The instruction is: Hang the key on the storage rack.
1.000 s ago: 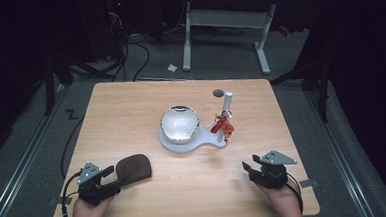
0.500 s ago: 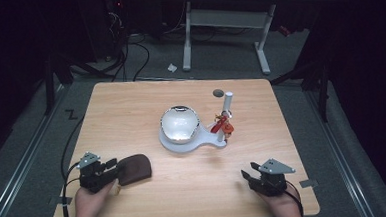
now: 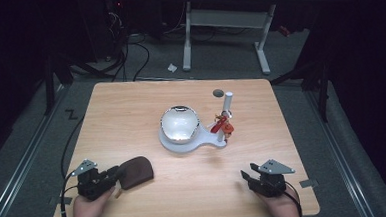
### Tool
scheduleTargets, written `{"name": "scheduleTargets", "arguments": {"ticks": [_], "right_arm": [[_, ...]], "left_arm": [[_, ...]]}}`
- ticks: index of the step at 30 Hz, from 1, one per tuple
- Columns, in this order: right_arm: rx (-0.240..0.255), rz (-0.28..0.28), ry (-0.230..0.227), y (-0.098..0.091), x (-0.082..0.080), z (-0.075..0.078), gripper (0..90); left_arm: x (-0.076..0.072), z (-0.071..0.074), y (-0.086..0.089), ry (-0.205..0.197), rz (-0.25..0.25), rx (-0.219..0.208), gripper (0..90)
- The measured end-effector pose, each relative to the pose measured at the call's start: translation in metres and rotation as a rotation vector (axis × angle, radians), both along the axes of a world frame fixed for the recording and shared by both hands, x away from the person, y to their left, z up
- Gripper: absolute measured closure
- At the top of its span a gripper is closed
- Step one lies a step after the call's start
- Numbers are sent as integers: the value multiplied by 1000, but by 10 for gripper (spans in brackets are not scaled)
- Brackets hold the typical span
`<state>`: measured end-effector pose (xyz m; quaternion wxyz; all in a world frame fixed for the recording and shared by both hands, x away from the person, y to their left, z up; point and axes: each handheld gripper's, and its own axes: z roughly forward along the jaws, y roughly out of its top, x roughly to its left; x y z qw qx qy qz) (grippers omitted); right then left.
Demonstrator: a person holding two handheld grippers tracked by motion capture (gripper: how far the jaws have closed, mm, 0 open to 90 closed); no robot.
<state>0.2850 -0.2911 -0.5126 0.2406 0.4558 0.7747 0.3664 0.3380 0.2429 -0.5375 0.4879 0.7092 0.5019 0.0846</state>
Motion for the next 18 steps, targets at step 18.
{"name": "scheduleTargets", "arguments": {"ticks": [18], "right_arm": [[15, -9, 14, -3, 1, -1, 534]], "left_arm": [[-8, 6, -7, -70, 46, 85, 865]]}}
